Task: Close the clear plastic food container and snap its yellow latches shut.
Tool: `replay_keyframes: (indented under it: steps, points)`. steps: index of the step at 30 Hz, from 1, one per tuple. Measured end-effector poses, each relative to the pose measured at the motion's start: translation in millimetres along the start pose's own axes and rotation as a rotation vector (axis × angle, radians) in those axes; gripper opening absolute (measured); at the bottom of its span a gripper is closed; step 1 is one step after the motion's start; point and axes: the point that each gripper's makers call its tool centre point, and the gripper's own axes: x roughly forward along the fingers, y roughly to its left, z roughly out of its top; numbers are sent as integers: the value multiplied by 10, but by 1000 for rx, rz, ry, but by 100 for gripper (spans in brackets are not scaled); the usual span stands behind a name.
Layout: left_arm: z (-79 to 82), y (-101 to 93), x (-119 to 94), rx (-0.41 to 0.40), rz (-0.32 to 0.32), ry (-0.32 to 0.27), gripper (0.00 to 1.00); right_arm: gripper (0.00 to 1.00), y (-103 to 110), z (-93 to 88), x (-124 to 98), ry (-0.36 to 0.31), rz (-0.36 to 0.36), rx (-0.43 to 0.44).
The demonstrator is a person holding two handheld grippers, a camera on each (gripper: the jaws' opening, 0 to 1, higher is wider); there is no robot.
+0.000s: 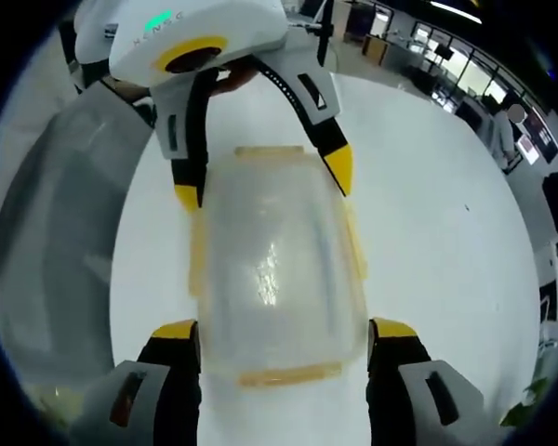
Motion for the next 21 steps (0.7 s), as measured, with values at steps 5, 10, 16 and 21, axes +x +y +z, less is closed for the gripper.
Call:
replay_keyframes:
  steps: [5, 10, 16, 21]
  points:
    - [-85, -16, -41, -7, 3, -1, 79, 73, 39, 92, 38, -3, -1, 1]
    - [-145, -32, -98, -23, 6, 0, 79, 73, 67, 174, 70, -6, -1, 2]
    - [-253, -35, -160, -40, 9, 6, 79, 73, 104, 301, 120, -10, -3, 3]
    - [-343, -65, -219, -50, 12, -4, 79, 73, 137, 389, 154, -14, -1, -1]
